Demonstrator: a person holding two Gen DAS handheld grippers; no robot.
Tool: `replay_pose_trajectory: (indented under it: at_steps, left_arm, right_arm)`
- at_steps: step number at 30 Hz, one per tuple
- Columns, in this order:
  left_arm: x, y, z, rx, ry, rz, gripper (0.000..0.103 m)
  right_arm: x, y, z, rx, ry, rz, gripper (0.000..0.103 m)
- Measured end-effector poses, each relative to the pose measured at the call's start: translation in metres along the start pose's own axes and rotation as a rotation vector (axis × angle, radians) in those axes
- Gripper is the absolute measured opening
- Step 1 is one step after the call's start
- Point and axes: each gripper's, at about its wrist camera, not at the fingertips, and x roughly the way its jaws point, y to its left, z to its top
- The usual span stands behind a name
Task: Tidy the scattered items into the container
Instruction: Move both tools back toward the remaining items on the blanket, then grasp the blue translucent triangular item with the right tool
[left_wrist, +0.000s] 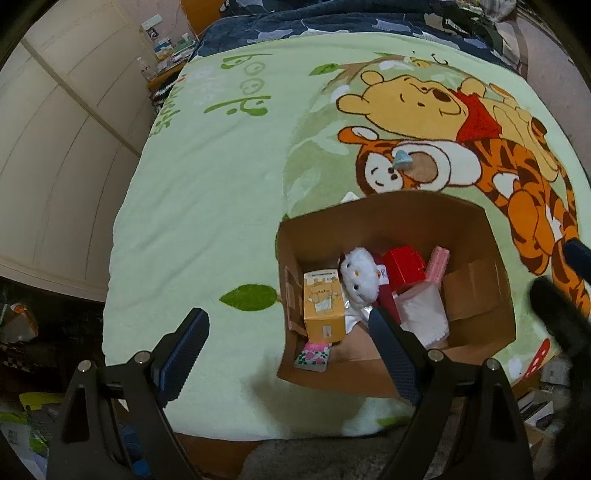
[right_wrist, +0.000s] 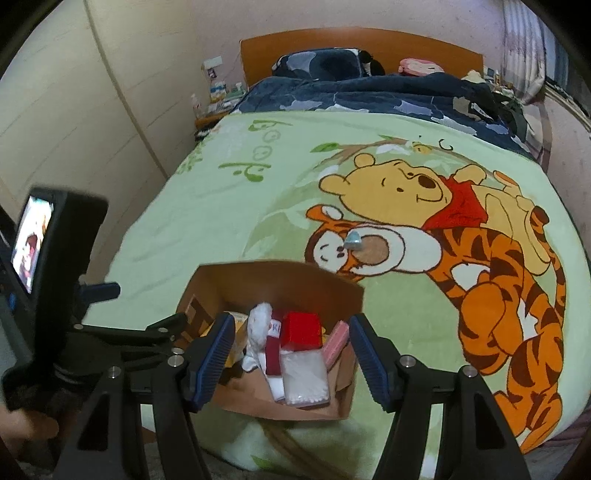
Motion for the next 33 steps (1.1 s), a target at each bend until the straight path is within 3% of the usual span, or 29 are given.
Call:
replay_pose_trajectory:
  at_steps: [5, 9, 16, 20, 23, 26, 30, 33]
  left_arm:
    - [-0.001, 0.038, 0.020, -0.075, -0.030, 0.027, 0.089]
    - [0.000, 0.077, 0.047, -0.161, -0.058, 0.058, 0.089]
    - [0.008, 0.125, 0.119, -0.208, -0.142, 0.108, 0.089]
    - [0.035, 0.132, 0.166, -0.172, -0.168, 0.142, 0.091]
    - [0.071, 0.127, 0.193, -0.128, -0.163, 0.122, 0.093]
    - [0.118, 0.116, 0.208, -0.073, -0.161, 0.064, 0.093]
    - [0.189, 0.108, 0.209, -0.103, -0.115, -0.022, 0.093]
    - [0.234, 0.102, 0.204, -0.087, -0.088, -0.042, 0.093]
  right_arm:
    - [-0.023, -0.040, 0.027, 0.010, -0.077, -0.060, 0.066]
    - [-0.033, -0.072, 0.057, -0.065, -0.129, -0.147, 0.066]
    - [-0.010, -0.121, 0.109, -0.221, -0.164, -0.212, 0.066]
    - [0.034, -0.139, 0.132, -0.365, -0.155, -0.205, 0.066]
    - [0.090, -0.145, 0.138, -0.426, -0.115, -0.124, 0.066]
    - [0.159, -0.139, 0.124, -0.462, -0.051, -0.024, 0.066]
    - [0.250, -0.123, 0.089, -0.505, 0.044, 0.060, 0.066]
    - [0.295, -0.120, 0.070, -0.474, 0.077, 0.099, 0.066]
